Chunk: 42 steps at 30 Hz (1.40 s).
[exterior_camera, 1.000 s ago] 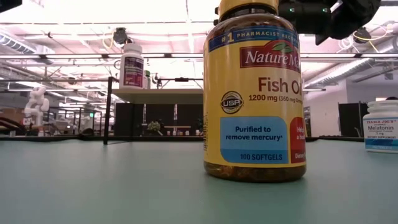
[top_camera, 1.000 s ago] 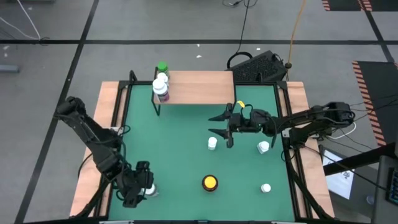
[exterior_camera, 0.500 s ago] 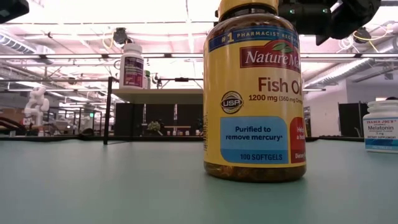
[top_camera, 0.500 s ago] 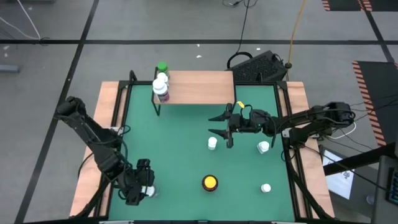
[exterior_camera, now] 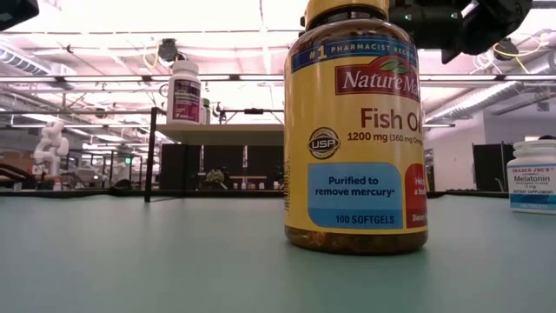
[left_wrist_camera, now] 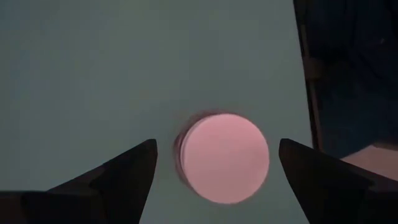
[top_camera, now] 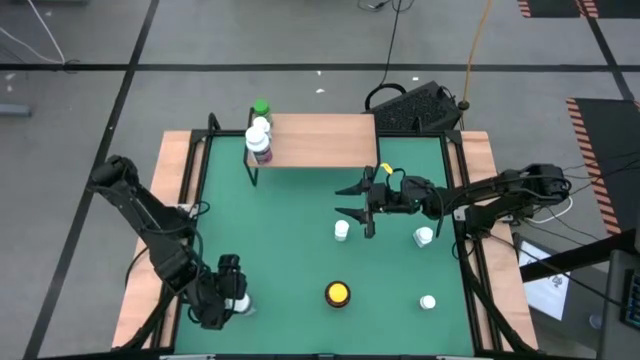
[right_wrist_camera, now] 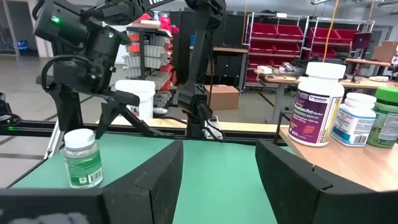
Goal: Pick and place medicine bottles onto shelf by color
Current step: Put the bottom left white supplement bottle on the shelf
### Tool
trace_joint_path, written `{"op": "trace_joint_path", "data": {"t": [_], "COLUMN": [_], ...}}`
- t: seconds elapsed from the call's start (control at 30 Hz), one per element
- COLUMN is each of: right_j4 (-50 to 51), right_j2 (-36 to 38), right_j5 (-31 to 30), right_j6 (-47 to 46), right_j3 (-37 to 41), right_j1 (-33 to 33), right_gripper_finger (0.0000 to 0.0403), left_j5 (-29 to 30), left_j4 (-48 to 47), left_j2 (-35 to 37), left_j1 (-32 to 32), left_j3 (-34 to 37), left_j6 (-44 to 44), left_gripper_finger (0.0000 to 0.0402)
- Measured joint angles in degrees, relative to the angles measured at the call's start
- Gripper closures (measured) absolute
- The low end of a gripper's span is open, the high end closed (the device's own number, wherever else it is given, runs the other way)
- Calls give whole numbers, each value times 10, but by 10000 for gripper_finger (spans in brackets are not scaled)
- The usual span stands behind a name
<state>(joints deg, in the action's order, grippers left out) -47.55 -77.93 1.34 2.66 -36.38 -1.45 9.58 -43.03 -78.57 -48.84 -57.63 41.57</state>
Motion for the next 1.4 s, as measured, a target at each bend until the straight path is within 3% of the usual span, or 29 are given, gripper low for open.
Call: {"op": "trace_joint_path", "data": {"t": [0.47, 0.57, 0.7, 0.83, 1.17, 1.4], "right_j4": [-2, -2, -2, 1, 14, 15], "right_j2": [0, 0, 0, 0, 5, 41], "right_j5": [0, 0, 0, 0, -2, -2], "right_j6": [9, 12, 15, 15, 42, 65], "right_j3": [0, 0, 0, 0, 0, 16], "right_j1": [0, 0, 0, 0, 0, 0], "right_gripper_finger": [204, 204, 204, 204, 204, 204], "left_j5": [-36, -36, -47, -56, -36, -54], "left_j4": [-1, 1, 1, -2, -8, -66], "left_j2": [-46, -46, -43, -33, 24, 14], "left_j1": [9, 18, 33, 50, 192, 297], "left_j3": [0, 0, -2, -1, -23, -126], "left_j6": [-9, -12, -14, -13, -12, -110], "left_gripper_finger": [64, 91, 167, 174, 174, 171]}}
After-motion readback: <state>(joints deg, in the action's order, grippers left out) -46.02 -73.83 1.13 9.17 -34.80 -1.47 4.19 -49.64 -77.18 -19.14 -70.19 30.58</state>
